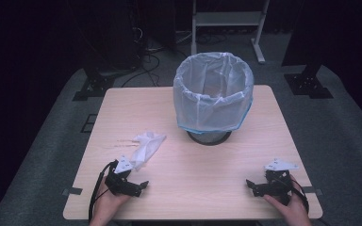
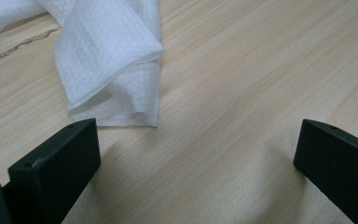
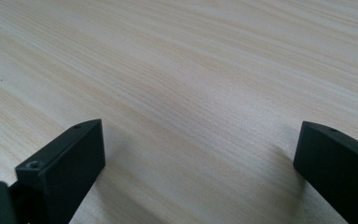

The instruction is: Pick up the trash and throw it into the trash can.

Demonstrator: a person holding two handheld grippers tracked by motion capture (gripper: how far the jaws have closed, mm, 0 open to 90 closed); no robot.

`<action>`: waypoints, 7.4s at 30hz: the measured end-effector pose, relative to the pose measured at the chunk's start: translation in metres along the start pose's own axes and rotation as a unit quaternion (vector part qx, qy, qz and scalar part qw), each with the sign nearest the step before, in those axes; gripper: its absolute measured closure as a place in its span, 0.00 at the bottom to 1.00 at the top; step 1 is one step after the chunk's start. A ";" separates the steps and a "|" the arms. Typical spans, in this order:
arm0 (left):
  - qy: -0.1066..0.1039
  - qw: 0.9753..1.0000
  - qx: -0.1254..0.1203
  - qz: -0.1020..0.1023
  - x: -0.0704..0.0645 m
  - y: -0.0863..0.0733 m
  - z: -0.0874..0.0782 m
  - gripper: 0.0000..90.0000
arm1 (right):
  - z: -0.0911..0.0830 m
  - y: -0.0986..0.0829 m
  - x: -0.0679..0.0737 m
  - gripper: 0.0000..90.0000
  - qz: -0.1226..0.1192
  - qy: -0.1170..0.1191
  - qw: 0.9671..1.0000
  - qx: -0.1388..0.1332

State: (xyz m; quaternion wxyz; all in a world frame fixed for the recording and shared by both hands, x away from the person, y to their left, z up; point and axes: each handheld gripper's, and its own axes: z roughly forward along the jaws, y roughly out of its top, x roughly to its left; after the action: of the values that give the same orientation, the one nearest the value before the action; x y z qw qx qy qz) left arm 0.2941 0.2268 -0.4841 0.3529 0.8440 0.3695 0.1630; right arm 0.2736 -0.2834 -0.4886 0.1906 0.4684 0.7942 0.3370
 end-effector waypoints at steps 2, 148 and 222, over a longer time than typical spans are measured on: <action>0.002 1.000 0.000 -0.003 0.000 -0.001 -0.001 0.00 | 0.000 0.000 0.000 0.00 -0.001 0.000 1.000 0.000; -0.062 0.996 -0.054 -0.034 0.057 0.096 0.011 0.90 | -0.001 -0.001 0.000 0.00 -0.003 0.002 1.000 0.001; -0.112 0.974 -0.197 0.026 0.029 0.278 -0.076 0.90 | -0.002 -0.001 0.000 0.01 -0.003 0.002 1.000 0.000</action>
State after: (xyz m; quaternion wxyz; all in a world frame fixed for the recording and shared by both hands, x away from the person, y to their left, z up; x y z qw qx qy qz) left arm 0.4143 0.1516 -0.2316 0.5473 0.7800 0.2660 0.1457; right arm 0.2719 -0.2848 -0.4886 0.1896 0.4658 0.7959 0.3371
